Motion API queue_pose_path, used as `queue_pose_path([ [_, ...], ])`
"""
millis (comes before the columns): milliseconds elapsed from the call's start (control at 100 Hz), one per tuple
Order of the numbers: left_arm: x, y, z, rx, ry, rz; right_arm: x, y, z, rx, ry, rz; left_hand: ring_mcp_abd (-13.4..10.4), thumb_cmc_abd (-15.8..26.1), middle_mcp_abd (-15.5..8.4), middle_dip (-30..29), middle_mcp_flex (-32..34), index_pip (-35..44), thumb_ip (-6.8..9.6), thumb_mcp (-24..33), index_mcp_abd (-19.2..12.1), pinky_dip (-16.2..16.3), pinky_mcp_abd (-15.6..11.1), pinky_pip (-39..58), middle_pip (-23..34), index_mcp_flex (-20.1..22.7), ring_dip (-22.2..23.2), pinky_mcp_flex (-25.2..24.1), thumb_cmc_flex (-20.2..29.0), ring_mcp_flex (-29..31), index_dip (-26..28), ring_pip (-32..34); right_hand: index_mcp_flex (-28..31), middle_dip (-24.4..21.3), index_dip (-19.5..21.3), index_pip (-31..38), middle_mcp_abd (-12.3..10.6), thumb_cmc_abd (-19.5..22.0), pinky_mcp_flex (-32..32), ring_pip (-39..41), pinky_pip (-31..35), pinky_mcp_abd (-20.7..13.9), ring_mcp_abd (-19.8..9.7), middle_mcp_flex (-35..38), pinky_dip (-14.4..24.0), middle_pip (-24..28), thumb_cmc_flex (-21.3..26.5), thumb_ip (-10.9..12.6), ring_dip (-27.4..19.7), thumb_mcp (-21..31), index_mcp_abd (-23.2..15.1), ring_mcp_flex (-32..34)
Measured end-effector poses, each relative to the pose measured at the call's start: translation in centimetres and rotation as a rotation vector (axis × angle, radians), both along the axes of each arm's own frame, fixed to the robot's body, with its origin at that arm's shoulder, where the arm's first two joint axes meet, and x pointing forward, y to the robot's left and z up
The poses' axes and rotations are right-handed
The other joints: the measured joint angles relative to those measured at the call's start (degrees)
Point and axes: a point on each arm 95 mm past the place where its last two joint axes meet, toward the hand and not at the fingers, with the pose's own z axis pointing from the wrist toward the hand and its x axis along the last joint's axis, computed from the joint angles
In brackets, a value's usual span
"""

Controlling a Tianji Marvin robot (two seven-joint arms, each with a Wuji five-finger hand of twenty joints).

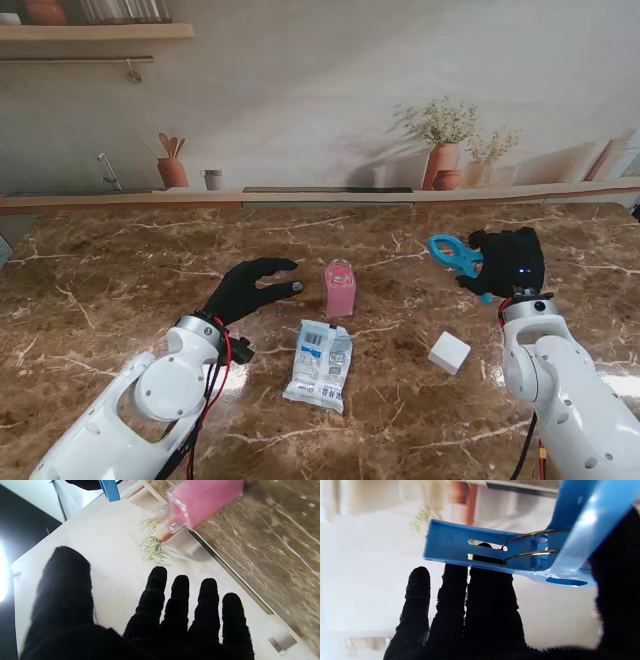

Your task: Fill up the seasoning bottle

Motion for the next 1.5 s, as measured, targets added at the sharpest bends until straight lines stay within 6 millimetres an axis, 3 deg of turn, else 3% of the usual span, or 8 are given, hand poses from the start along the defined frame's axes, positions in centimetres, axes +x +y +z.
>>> queue_pose_path([
  [390, 1.2, -3.4, 3.7, -0.156, 0.102, -0.102, -4.2, 7.2, 2.8, -0.037, -0.182, 0.27, 1.4, -1.2, 2.9, 0.0, -6.0, -5.0, 0.0, -1.1, 5.7, 0.7, 0.7, 0.8, -0.1, -7.2, 0.6, 0.0, 1.2, 0.0, -2.8, 0.6, 0.2, 0.0, 0.0, 0.0, 0.0, 0.0, 0.6, 0.0, 0.0, 0.0, -0.1, 0.1, 0.0, 0.0, 0.0, 0.0, 0.0, 0.0, 0.0, 1.1],
  [950, 0.7, -7.5, 6.1, -0.124, 0.175, -0.217, -7.6, 12.5, 4.5, -0.129, -0.303, 0.451, 3.2, -4.1, 4.8, -0.1, -6.2, -4.4, 0.0, -1.1, 6.9, 3.4, 1.7, 4.1, 1.3, -6.8, 1.6, 1.8, 1.2, 1.0, -2.8, 3.6, 0.3, 0.0, 0.0, 0.0, 0.0, 0.0, 0.6, 0.0, 0.0, 0.5, -0.1, 0.2, 0.0, 0.0, 0.0, 0.0, 0.0, -0.1, 0.0, 1.1],
  [1150, 0.6, -8.1, 6.3, -0.108, 0.187, -0.248, -8.1, 13.0, 5.0, -0.165, -0.327, 0.476, 4.3, -6.1, 5.0, -0.1, 1.8, -0.6, 0.0, -1.1, 6.3, 7.6, 3.9, 11.5, 4.1, -0.6, 5.3, 5.9, 6.7, 8.4, -0.6, 9.9, 0.3, 0.0, 0.0, 0.0, 0.0, 0.0, 0.6, 0.0, 0.0, 0.5, -0.1, 0.2, 0.0, 0.0, 0.0, 0.0, 0.0, -0.1, 0.0, 1.2],
  [1180, 0.6, -8.2, 6.3, -0.107, 0.189, -0.249, -8.2, 13.1, 5.1, -0.17, -0.331, 0.48, 4.4, -7.1, 5.0, -0.1, 4.1, 1.3, 0.0, 0.8, 5.8, 8.4, 4.1, 12.8, 4.9, 1.4, 6.1, 6.8, 6.8, 10.0, -0.6, 10.7, 0.3, 0.0, 0.0, 0.0, 0.0, 0.0, 0.6, 0.0, 0.0, 0.5, -0.1, 0.2, 0.0, 0.0, 0.0, 0.0, 0.0, -0.1, 0.0, 1.2],
  [1250, 0.7, -8.3, 6.3, -0.11, 0.198, -0.251, -8.3, 13.3, 5.2, -0.186, -0.342, 0.489, 4.4, -11.3, 5.0, 0.3, 9.3, 5.1, 0.11, 17.4, 4.7, 10.1, 4.4, 15.2, 6.4, 5.6, 8.1, 8.7, 4.8, 14.4, 0.8, 13.6, 0.3, 0.3, 0.0, 0.0, 0.0, 0.0, 0.6, 0.0, 0.0, 0.5, -0.1, 0.2, 0.0, 0.0, 0.0, 0.0, 0.0, -0.1, 0.0, 1.2],
  [1290, 0.7, -8.4, 6.3, -0.115, 0.204, -0.251, -8.4, 13.4, 5.3, -0.192, -0.346, 0.494, 4.4, -12.9, 5.0, 0.9, 11.9, 7.4, -0.64, 22.3, 3.8, 11.4, 4.8, 17.0, 7.2, 7.3, 9.2, 9.7, 4.2, 16.5, 1.4, 15.1, 0.4, 0.4, 0.0, 0.0, 0.0, 0.0, 0.6, 0.0, 0.0, 0.5, -0.1, 0.2, 0.0, 0.0, 0.0, 0.0, 0.0, -0.1, 0.0, 1.2],
  [1420, 0.8, -8.7, 6.3, -0.131, 0.202, -0.24, -8.5, 13.6, 5.4, -0.206, -0.353, 0.502, 4.2, -16.9, 3.5, 2.3, 17.9, 13.9, -5.59, 29.2, 0.1, 13.9, 5.0, 20.2, 9.4, 11.0, 11.1, 12.0, 5.0, 21.3, 2.1, 18.4, 0.6, 0.5, -0.1, 0.0, 0.2, -0.1, 0.6, 0.0, 0.0, 0.5, -0.1, 0.5, 0.0, 0.0, 0.0, 0.0, 0.0, -0.1, 0.2, 1.2],
  [1500, 0.8, -8.8, 6.4, -0.153, 0.208, -0.236, -8.6, 13.6, 5.3, -0.21, -0.352, 0.503, 4.1, -19.3, 2.8, 5.6, 21.8, 21.3, -6.67, 33.7, -2.6, 15.1, 5.3, 21.1, 9.7, 11.9, 12.2, 12.7, 6.6, 23.3, -1.3, 20.2, 0.6, 0.6, -0.1, 0.0, 0.2, -0.2, 0.7, 0.0, 0.0, 0.5, -0.1, 0.6, 0.0, 0.0, 0.0, 0.1, 0.0, -0.1, 0.2, 1.2],
])
